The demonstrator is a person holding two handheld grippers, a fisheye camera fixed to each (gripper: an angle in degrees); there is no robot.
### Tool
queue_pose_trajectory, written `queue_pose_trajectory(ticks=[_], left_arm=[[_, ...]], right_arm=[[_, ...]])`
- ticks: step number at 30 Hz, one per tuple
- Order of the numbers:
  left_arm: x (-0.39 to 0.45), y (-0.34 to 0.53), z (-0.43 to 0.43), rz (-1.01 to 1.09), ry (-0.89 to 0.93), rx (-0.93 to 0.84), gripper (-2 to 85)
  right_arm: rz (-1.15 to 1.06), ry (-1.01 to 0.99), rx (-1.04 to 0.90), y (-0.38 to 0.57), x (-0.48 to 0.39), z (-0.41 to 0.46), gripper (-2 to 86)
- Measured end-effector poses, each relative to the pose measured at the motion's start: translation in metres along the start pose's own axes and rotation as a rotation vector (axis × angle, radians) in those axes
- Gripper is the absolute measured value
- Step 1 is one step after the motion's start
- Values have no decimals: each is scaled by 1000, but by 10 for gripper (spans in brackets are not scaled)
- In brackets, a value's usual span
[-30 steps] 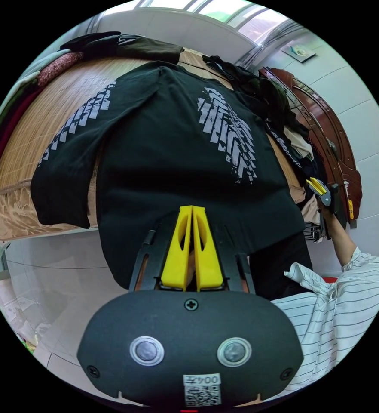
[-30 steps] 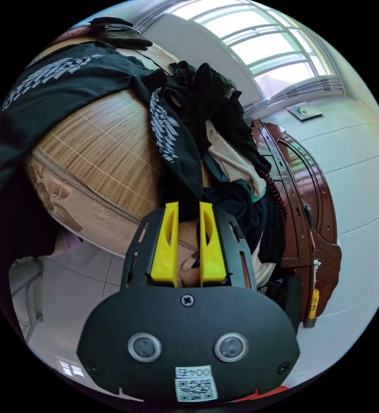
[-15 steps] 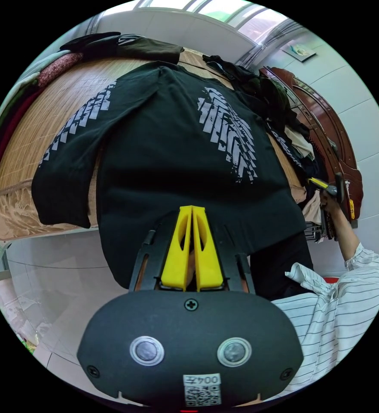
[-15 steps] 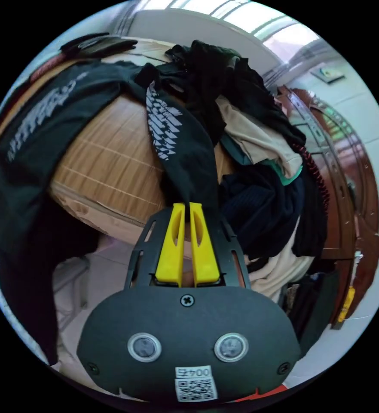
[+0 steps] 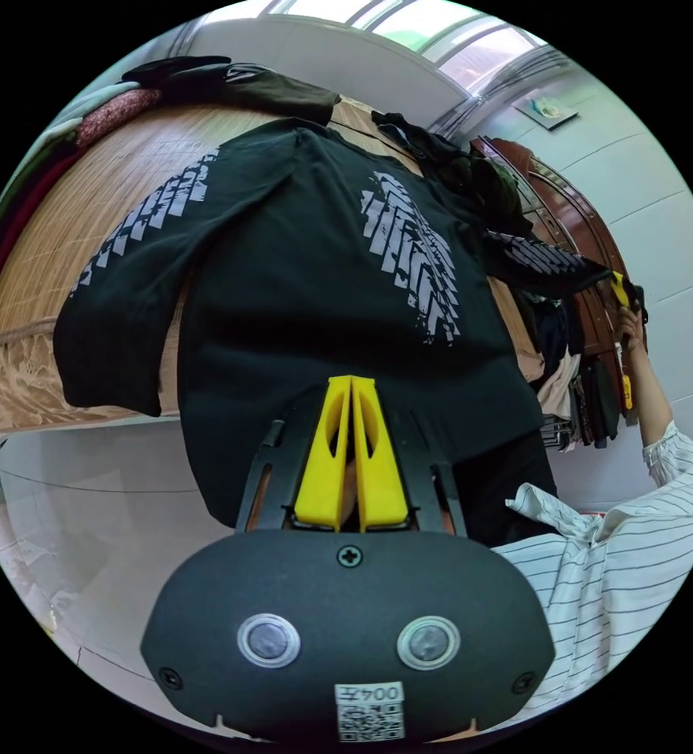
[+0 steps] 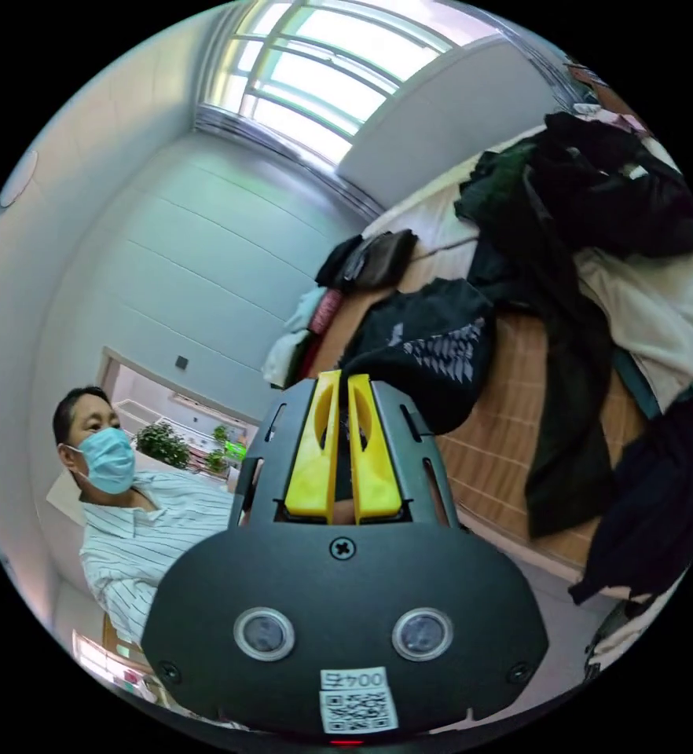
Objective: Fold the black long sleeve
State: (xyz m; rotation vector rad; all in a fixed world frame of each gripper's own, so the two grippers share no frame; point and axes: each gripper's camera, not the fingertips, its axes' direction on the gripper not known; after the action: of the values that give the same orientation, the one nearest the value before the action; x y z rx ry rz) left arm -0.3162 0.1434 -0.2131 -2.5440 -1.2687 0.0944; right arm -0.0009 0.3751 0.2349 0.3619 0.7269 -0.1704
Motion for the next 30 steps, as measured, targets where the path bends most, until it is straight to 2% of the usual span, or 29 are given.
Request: queue_pose_trajectory(ticks=[11,18,25,30], left_arm=[[-21,-11,-6,0,80,-13,1],[-34,-18,-8,-2,133,-14,1],[-49,-19,-9,-50,194,11,1],[-49,-21,-3,-47,211,8,2]], right_arm=[[-101,-31,95,-136,-81,58,5],[-86,28,-87,-219,-89,234,20],[-48,185,-252,-214,-66,428,65],[-27,143,-55,-190,-64,419,63]])
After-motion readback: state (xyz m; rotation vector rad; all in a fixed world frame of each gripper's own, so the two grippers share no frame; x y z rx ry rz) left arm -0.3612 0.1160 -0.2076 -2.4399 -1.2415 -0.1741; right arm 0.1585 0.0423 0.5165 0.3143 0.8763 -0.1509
